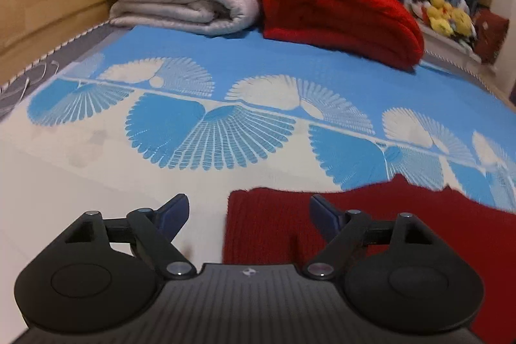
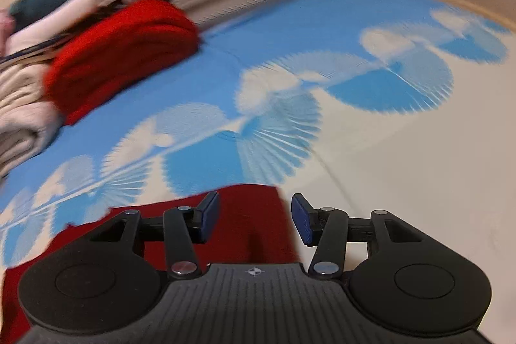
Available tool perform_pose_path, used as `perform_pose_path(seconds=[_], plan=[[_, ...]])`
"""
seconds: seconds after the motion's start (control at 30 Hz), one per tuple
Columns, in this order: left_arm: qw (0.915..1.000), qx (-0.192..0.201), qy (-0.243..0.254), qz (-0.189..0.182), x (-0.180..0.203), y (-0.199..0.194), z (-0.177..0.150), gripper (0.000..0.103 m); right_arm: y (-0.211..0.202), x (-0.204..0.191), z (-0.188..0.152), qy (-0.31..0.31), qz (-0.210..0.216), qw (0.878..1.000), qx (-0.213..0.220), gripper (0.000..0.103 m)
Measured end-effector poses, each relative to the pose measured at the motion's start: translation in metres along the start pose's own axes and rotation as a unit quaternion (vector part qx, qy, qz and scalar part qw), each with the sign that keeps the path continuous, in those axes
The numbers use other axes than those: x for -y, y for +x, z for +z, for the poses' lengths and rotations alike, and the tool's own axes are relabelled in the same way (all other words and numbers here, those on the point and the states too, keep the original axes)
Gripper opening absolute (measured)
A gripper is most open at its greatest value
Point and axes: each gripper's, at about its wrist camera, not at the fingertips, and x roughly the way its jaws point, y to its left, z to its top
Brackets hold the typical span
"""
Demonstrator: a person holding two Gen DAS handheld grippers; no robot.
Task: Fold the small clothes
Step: 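Release the folded hem with both tools and pull them back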
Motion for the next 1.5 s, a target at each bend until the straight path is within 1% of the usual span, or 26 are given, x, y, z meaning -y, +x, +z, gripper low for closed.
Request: perform_pose_path(seconds=[0.07, 0.1, 0.13, 0.17, 0.2, 0.23, 0.3, 0.33, 0.37, 0.43, 0.47, 0.53, 0.57, 0.6, 0.63, 0.67, 0.73, 0.8, 0.9, 0.93, 0.97, 1.0, 1.07, 1.2, 1.37, 1.5], plan=[[0.9996, -0.017, 0.024, -0.004, 0.008, 0.006, -0.006, 0.086, -0.001, -0.012, -0.003, -0.026, 0.033, 0.999, -0.015, 0.051], [0.9987, -0.031, 0.039, 0.009, 0.012, 0.014, -0.010, 0.086, 0.003, -0.019, -0.008, -0.045, 0.038, 0.998, -0.029, 0.051], [0.9970, -0.046, 0.056, 0.027, 0.015, 0.025, -0.016, 0.086, 0.008, -0.026, -0.014, -0.067, 0.033, 0.996, -0.045, 0.051], [0.9952, -0.059, 0.065, 0.043, 0.016, 0.036, -0.021, 0.087, 0.019, -0.032, -0.022, -0.095, 0.018, 0.993, -0.063, 0.051], [0.9946, -0.065, 0.064, 0.048, 0.014, 0.043, -0.026, 0.090, 0.029, -0.036, -0.029, -0.119, 0.001, 0.990, -0.081, 0.051], [0.9954, -0.064, 0.049, 0.052, 0.010, 0.046, -0.028, 0.095, 0.039, -0.039, -0.037, -0.146, -0.015, 0.985, -0.089, 0.053], [0.9959, -0.068, 0.028, 0.053, 0.005, 0.042, -0.024, 0.096, 0.041, -0.045, -0.044, -0.185, -0.020, 0.980, -0.064, 0.057], [0.9964, -0.066, 0.021, 0.049, 0.004, 0.036, -0.021, 0.096, 0.038, -0.046, -0.041, -0.190, -0.025, 0.979, -0.064, 0.056], [0.9970, -0.061, 0.015, 0.044, 0.003, 0.027, -0.020, 0.096, 0.030, -0.045, -0.036, -0.173, -0.020, 0.983, -0.059, 0.057], [0.9985, -0.049, 0.004, 0.025, 0.000, 0.003, -0.021, 0.096, 0.005, -0.040, -0.028, -0.134, 0.008, 0.990, -0.037, 0.057], [0.9988, -0.047, -0.002, 0.016, 0.001, -0.011, -0.023, 0.096, -0.008, -0.039, -0.026, -0.122, 0.019, 0.992, -0.028, 0.060], [0.9990, -0.044, -0.011, 0.001, 0.001, -0.042, -0.031, 0.096, -0.043, -0.041, -0.027, -0.101, 0.040, 0.994, -0.002, 0.070], [0.9991, -0.040, -0.012, -0.003, 0.003, -0.056, -0.036, 0.096, -0.058, -0.043, -0.031, -0.095, 0.044, 0.994, 0.010, 0.077], [0.9993, -0.036, -0.013, -0.007, 0.004, -0.070, -0.044, 0.099, -0.076, -0.044, -0.038, -0.091, 0.050, 0.994, 0.025, 0.083], [0.9993, -0.034, -0.014, -0.009, 0.004, -0.086, -0.055, 0.103, -0.093, -0.045, -0.047, -0.085, 0.056, 0.994, 0.037, 0.084], [0.9993, -0.033, -0.014, -0.010, 0.003, -0.100, -0.066, 0.102, -0.110, -0.045, -0.060, -0.079, 0.062, 0.994, 0.041, 0.085], [0.9991, -0.040, -0.013, -0.011, -0.001, -0.123, -0.094, 0.102, -0.134, -0.040, -0.089, -0.062, 0.075, 0.994, 0.039, 0.085], [0.9986, -0.049, -0.017, -0.005, -0.008, -0.140, -0.123, 0.102, -0.152, -0.034, -0.116, -0.047, 0.074, 0.996, 0.024, 0.086], [0.9973, -0.073, 0.009, 0.008, -0.015, -0.154, -0.160, 0.102, -0.170, -0.028, -0.145, -0.028, 0.067, 0.997, -0.004, 0.086], [0.9970, -0.076, 0.009, 0.010, -0.016, -0.159, -0.168, 0.102, -0.174, -0.028, -0.152, -0.027, 0.066, 0.997, -0.007, 0.086], [0.9977, -0.068, 0.003, 0.001, -0.017, -0.165, -0.173, 0.102, -0.178, -0.029, -0.159, -0.033, 0.065, 0.997, -0.006, 0.086], [0.9984, -0.056, 0.005, -0.005, -0.016, -0.170, -0.175, 0.102, -0.184, -0.030, -0.167, -0.045, 0.061, 0.997, -0.002, 0.086], [0.9991, -0.033, 0.021, 0.016, -0.011, -0.176, -0.181, 0.102, -0.194, -0.034, -0.178, -0.073, 0.055, 0.996, 0.015, 0.087], [0.9988, -0.031, 0.025, 0.028, -0.011, -0.180, -0.187, 0.102, -0.206, -0.042, -0.191, -0.114, 0.060, 0.991, 0.037, 0.089], [0.9984, -0.026, 0.029, 0.041, -0.015, -0.190, -0.181, 0.102, -0.213, -0.038, -0.195, -0.128, 0.050, 0.989, 0.052, 0.089], [0.9994, -0.012, 0.021, 0.023, -0.016, -0.197, -0.171, 0.102, -0.219, -0.030, -0.191, -0.108, 0.045, 0.991, 0.057, 0.089]])
